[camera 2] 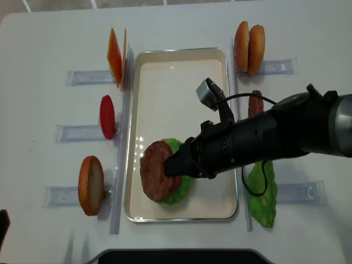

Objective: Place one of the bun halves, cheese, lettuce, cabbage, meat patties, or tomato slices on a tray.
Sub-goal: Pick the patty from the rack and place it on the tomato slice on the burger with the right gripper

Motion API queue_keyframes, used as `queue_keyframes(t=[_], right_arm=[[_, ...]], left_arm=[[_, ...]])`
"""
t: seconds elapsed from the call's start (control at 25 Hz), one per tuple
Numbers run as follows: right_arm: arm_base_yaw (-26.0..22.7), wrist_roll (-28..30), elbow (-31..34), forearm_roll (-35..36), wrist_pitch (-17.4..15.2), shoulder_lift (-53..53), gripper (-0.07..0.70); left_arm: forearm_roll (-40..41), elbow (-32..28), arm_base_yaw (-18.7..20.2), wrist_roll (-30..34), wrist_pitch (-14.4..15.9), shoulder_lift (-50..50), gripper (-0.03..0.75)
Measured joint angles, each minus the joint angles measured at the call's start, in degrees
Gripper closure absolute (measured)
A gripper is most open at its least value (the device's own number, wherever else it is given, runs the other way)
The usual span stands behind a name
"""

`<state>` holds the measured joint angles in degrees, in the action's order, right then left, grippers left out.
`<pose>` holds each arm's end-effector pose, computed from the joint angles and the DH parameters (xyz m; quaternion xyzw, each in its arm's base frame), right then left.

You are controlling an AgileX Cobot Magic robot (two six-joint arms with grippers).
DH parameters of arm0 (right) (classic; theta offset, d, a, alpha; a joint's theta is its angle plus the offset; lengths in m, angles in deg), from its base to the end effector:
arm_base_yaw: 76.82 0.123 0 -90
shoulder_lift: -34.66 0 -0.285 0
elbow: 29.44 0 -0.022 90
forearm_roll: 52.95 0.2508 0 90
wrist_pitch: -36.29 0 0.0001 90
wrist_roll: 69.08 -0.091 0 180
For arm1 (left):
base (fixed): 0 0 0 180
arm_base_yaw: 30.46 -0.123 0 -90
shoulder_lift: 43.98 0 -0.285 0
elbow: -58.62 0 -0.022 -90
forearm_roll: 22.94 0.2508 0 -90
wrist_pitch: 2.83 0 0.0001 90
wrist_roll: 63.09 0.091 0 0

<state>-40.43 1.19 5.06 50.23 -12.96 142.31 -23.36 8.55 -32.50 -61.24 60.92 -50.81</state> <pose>0.2069 0.2359 0.1729 -0.1567 0.8247 0.5344 0.0983 -0.0066 -0.0008 0.2658 -0.0012 0.8688 0.0131 0.4949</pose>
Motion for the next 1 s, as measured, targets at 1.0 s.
queue_keyframes(t=[1.0], right_arm=[[-3.9,1.9,-2.0,0.0,-4.9,3.3,0.52]], left_arm=[[0.0,0.0,0.0,0.0,0.0,0.0,0.433]])
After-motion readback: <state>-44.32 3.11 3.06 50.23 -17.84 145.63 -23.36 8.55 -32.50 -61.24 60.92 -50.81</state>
